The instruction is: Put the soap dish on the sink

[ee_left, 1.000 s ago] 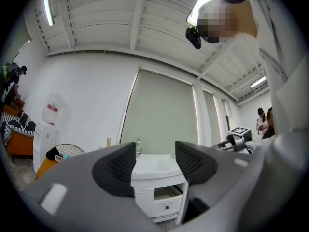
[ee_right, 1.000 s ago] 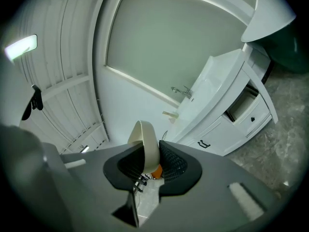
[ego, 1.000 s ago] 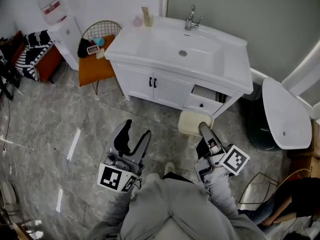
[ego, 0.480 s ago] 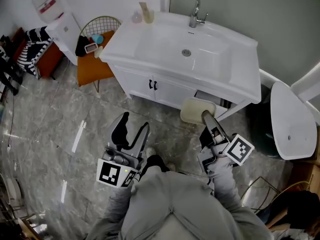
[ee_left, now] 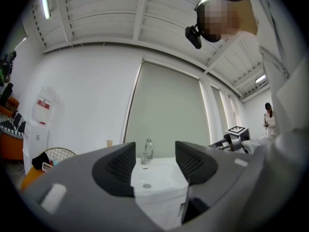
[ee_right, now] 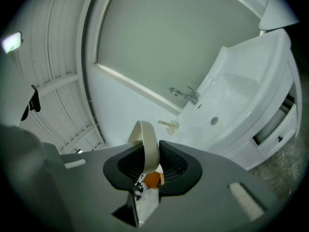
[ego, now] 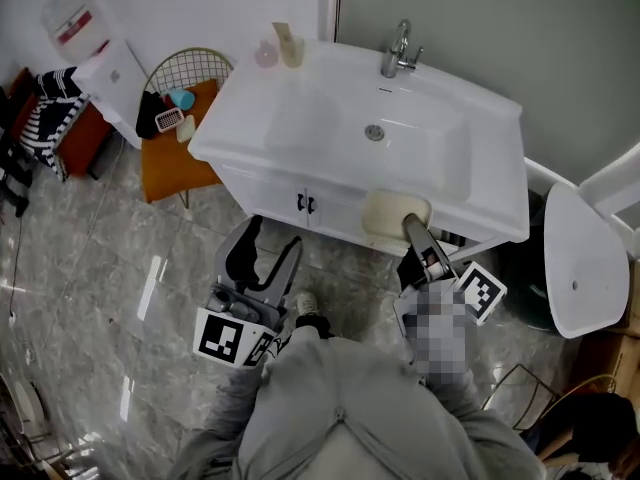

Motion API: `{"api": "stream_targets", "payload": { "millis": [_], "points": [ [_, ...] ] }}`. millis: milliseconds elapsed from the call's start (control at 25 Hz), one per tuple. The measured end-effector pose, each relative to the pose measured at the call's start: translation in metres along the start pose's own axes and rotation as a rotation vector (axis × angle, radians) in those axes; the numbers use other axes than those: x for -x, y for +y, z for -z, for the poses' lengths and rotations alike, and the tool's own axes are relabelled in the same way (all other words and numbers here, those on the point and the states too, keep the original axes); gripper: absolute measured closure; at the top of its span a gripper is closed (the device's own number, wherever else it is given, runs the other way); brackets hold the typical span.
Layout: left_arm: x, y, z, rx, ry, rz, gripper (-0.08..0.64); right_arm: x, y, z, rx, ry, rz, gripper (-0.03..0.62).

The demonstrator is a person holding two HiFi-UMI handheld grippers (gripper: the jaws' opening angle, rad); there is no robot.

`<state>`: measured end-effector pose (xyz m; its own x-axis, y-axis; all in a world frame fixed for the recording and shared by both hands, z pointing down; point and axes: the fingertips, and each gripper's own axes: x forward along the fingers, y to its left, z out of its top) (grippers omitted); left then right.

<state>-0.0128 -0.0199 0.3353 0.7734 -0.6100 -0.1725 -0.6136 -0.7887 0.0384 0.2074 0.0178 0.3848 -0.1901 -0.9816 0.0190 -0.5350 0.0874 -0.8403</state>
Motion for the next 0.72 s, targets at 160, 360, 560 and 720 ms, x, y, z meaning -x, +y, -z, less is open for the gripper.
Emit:
{"api": "stream_targets", "payload": {
  "millis": [160,360,560,720],
  "points": [
    [-0.033,0.043,0.003,0.008,0.002,0.015,0.278,-0.056,0.002,-0.010,0.008,-0.013,0.003,0.526],
    [-0.062,0.088,0.001,0.002,-0.005,0.028,0.278,-0.118,0.007,-0.013,0.025,-0.013,-0.004,0.526],
    [-0.080,0.119,0.006,0.014,0.005,0.007,0.278,-0.174,0.004,-0.014,0.027,0.028,-0.015,0.526],
    [-0.092,0.139,0.011,0.020,0.015,-0.029,0.278,-0.217,-0.011,-0.017,0.033,0.077,0.009,0.526]
  ]
}}
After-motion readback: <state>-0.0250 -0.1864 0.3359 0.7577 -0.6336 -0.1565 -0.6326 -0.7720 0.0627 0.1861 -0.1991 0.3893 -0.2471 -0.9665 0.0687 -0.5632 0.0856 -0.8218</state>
